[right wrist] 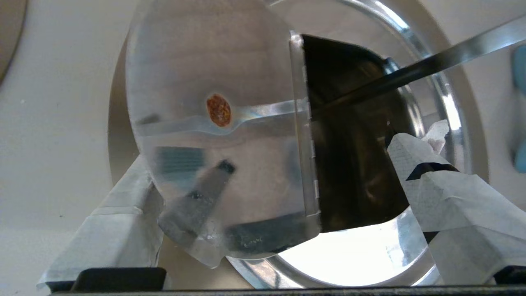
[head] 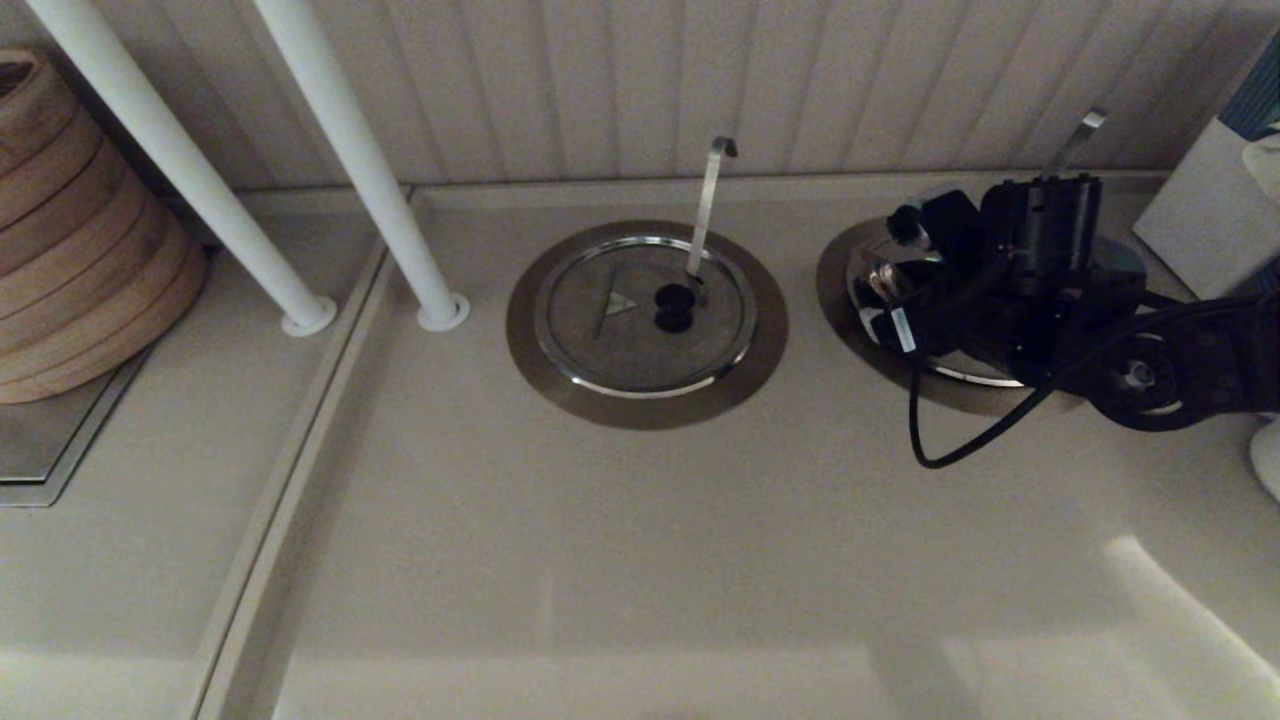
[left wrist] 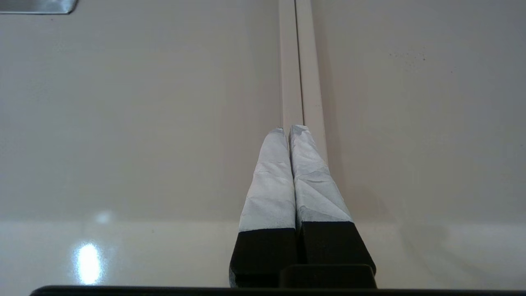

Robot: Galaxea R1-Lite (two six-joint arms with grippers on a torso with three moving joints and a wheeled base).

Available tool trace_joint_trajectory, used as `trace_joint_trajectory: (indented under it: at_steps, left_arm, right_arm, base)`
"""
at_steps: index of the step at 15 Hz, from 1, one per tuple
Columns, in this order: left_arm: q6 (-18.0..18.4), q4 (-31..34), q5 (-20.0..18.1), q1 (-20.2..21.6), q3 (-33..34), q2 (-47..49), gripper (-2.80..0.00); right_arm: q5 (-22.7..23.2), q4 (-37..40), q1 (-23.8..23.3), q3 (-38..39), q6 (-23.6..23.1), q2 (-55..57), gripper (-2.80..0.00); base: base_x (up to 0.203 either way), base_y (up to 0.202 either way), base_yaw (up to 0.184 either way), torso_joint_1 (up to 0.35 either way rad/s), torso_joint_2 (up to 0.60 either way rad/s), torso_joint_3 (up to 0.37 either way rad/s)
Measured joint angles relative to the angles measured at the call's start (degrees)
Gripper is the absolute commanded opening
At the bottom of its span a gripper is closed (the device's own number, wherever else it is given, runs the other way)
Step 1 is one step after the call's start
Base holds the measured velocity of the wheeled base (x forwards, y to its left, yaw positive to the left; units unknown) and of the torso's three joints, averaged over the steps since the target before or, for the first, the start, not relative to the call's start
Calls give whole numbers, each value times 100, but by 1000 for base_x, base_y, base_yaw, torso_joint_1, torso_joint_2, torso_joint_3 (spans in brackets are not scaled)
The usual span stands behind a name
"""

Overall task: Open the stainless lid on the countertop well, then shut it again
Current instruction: Close the lid

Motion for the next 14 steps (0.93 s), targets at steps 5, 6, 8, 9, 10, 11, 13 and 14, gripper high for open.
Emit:
trace_joint_trajectory:
  at_steps: [5,6,8,9,10,11,13,14]
  left_arm:
    - [2,0,-3,-2,0,0,-280]
    - [2,0,-4,-2,0,0,-280]
    - [2,0,-4,0,0,0,-280]
    - [4,0,-2,-2,0,0,-280]
    - [1,0,-2,-2,0,0,-280]
    - [0,0,-2,-2,0,0,-280]
    - [2,0,-2,-2,0,0,-280]
    - [2,-2,-4,0,0,0,-280]
  right_arm:
    - [0,-13,-203,-155,14,-17,0]
    - [0,-13,-259,-196,18,-24,0]
    - [8,-14,-375,-277,25,-36,0]
    - [9,-11,-439,-317,24,-58,0]
    - [11,-14,-497,-344,21,-92,0]
    - [16,-11,-573,-374,18,-139,0]
    - [22,-5,-747,-457,11,-218,0]
    - [27,-5,-844,-509,7,-240,0]
  base:
    - [0,0,0,0,0,0]
    - [0,0,0,0,0,0]
    - [0,0,0,0,0,0]
    - [0,0,0,0,0,0]
    - [0,0,0,0,0,0]
    - [0,0,0,0,0,0]
    - [0,0,0,0,0,0]
    - [0,0,0,0,0,0]
